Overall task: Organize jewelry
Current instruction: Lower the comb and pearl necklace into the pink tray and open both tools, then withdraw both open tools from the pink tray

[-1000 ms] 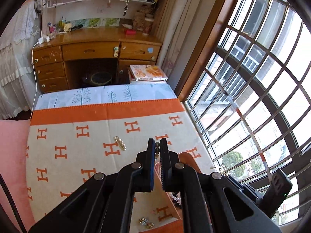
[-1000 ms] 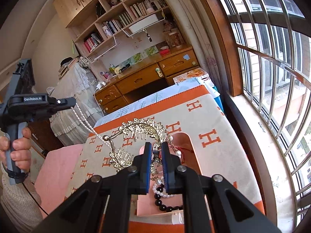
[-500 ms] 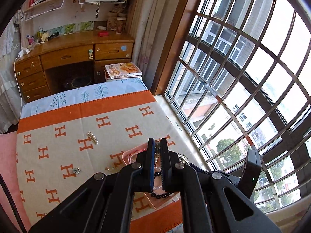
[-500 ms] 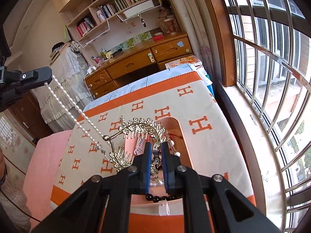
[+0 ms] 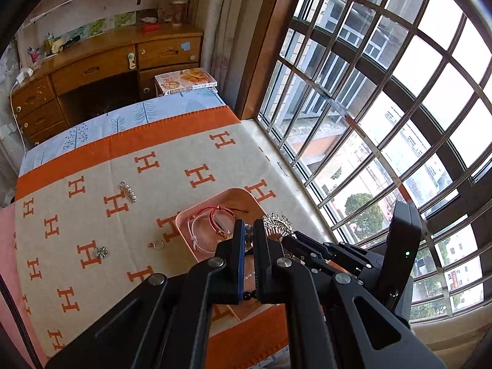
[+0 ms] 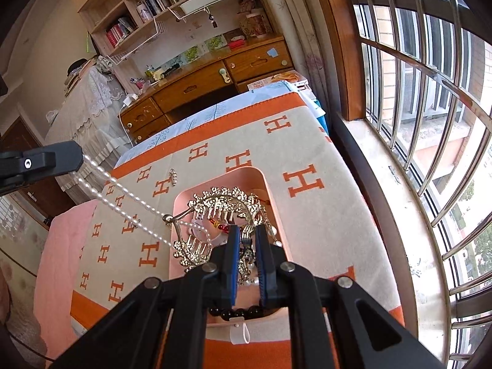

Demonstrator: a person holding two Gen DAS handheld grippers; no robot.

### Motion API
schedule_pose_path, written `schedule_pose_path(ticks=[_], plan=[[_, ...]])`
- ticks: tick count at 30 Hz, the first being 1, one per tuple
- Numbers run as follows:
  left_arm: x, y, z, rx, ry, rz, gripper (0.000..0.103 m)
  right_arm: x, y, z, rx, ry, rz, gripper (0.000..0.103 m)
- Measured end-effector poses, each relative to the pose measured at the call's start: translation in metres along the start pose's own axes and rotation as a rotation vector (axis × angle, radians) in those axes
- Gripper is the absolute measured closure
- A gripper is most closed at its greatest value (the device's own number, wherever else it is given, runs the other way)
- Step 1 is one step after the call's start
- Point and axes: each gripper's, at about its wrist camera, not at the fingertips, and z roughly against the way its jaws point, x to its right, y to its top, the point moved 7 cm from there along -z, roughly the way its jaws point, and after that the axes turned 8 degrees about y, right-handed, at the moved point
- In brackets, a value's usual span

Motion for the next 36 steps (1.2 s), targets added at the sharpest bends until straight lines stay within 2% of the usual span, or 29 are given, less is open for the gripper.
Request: schedule_pose_path(ticks=[13, 18, 21, 25, 26, 31, 36], plan=[[-0.006, -0.03, -0.068, -0.124, 0.036, -0.011, 0.1, 0.006, -0.01, -0.02, -0.058, -0.027, -0.009, 0.093], [-0.019, -0.037, -0.077, -0.146, 0.049, 0.002, 0.097, 0.01, -0.014, -0.029, -0.085, -0.045, -0.009, 0.093], [-0.029, -0.038, -0.072, -0.128, 0.074, -0.004, 0.086, 0.013, -0.017, -0.034, -0.102, -0.065, -0.01, 0.092], [-0.046, -0.039, -0.061, -0.089, 0.132, -0.02, 0.046, 0.014, -0.019, -0.037, -0.118, -0.071, -0.018, 0.091], [-0.051, -0.04, -0.057, -0.077, 0.148, -0.02, 0.04, 0.013, -0.019, -0.037, -0.122, -0.06, -0.023, 0.091], [-0.076, -0.044, -0.044, -0.053, 0.19, -0.007, 0.038, 0.001, -0.017, -0.031, -0.099, -0.036, -0.009, 0.091], [-0.099, -0.054, -0.03, -0.03, 0.23, 0.011, 0.032, -0.025, -0.014, -0.019, -0.066, 0.02, 0.046, 0.091]])
